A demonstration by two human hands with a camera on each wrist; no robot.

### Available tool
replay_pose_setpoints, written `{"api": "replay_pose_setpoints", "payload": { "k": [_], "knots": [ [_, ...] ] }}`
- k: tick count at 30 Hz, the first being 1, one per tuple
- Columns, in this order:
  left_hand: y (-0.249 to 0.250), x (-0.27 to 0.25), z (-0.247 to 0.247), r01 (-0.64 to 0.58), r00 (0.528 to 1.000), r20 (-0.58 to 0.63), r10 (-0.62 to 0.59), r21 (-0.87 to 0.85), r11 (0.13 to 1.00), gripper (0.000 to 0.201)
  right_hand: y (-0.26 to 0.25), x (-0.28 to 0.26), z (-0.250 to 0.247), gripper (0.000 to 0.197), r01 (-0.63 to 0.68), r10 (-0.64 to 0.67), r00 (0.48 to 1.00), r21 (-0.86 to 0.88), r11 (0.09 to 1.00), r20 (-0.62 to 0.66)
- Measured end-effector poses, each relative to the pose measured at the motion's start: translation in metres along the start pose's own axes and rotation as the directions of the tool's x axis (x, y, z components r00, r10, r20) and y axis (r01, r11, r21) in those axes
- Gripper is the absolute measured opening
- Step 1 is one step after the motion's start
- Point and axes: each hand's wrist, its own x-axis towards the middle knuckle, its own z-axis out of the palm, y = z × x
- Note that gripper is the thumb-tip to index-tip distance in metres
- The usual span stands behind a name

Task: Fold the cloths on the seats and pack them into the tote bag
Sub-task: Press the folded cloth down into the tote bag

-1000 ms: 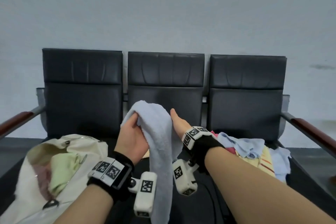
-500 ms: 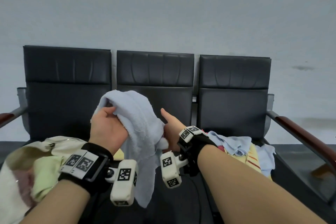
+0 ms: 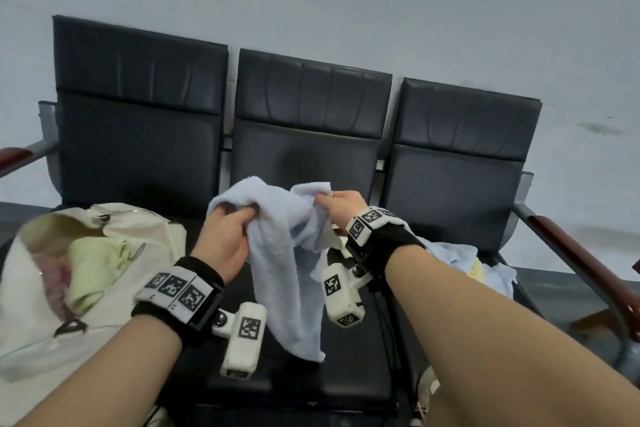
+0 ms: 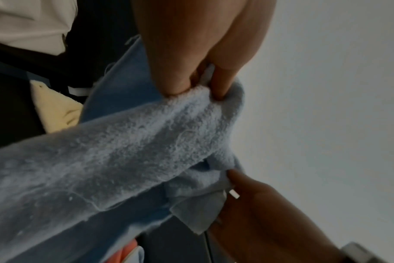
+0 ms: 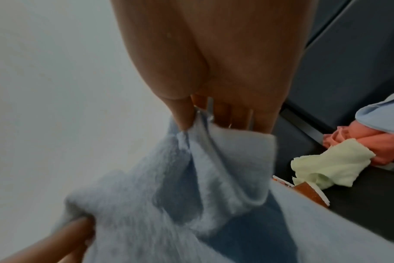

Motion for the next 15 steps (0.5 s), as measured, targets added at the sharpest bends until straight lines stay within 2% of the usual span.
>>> {"api": "replay_pose_setpoints", "payload": {
  "k": [2, 6, 9, 11, 15],
  "knots": [
    [-0.013, 0.000, -0.008, 0.009, 1.000, -0.001, -0.009, 0.016, 1.000, 0.027, -0.001, 0.003, 0.002, 0.022, 0.022, -0.022, 0.998, -0.010, 1.000, -0.053],
    [-0.022, -0.017, -0.021, 0.036, 0.999, -0.010, -0.035, 0.091, 0.995, 0.030, -0.001, 0.007, 0.011, 0.022, 0.014, -0.015, 0.999, -0.033, 0.999, -0.041],
    [-0.027, -0.028, -0.026, 0.119, 0.983, -0.157, -0.096, 0.149, 0.982, 0.028, 0.001, 0.010, 0.023, 0.029, -0.002, -0.001, 1.000, -0.111, 0.994, -0.028],
    [-0.033, -0.030, -0.032, 0.189, 0.956, -0.262, -0.132, 0.206, 0.960, 0.029, 0.001, 0.009, 0.035, 0.032, -0.012, 0.008, 1.000, -0.160, 0.987, -0.027],
    [-0.034, -0.027, -0.052, 0.285, 0.898, -0.404, -0.177, 0.224, 0.932, 0.042, -0.001, 0.007, 0.070, 0.040, -0.087, 0.103, 0.994, -0.323, 0.942, 0.033]
  ]
}}
